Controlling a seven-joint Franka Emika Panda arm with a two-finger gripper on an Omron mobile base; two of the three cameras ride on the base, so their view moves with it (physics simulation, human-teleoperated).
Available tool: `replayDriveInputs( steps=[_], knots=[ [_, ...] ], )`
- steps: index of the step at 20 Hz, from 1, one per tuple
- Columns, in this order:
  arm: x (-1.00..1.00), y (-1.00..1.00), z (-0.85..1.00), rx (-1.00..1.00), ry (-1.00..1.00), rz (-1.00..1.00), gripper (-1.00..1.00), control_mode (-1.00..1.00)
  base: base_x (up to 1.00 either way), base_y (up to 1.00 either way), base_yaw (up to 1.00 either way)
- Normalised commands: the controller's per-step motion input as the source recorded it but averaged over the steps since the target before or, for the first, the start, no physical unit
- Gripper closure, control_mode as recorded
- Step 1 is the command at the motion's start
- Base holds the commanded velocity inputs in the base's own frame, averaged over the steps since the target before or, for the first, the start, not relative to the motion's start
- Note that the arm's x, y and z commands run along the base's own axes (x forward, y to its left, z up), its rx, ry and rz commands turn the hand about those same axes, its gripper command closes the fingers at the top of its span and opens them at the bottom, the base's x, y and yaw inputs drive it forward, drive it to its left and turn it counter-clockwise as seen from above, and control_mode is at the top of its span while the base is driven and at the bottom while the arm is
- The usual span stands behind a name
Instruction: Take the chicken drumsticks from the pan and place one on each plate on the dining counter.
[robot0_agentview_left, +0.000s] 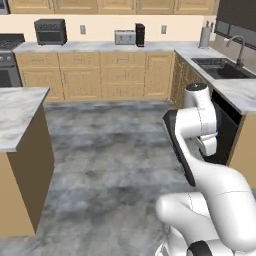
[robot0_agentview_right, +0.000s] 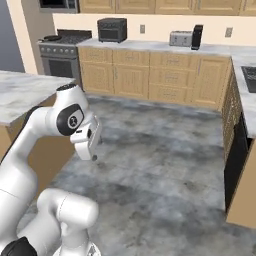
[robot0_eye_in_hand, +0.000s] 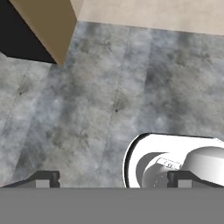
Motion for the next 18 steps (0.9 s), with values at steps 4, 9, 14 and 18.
replayDriveInputs(
  steps=[4,9,14,18],
  knots=[
    [0.00,0.00,0.00,0.00,0.00,0.00,-1.00,1.00,1.00,-0.22,0.20],
    [0.00,0.00,0.00,0.00,0.00,0.00,-1.00,1.00,1.00,-0.26,0.21],
    [0.00,0.00,0.00,0.00,0.00,0.00,-1.00,1.00,1.00,-0.31,0.23],
    [0.00,0.00,0.00,0.00,0.00,0.00,-1.00,1.00,1.00,-0.30,0.24]
  ],
)
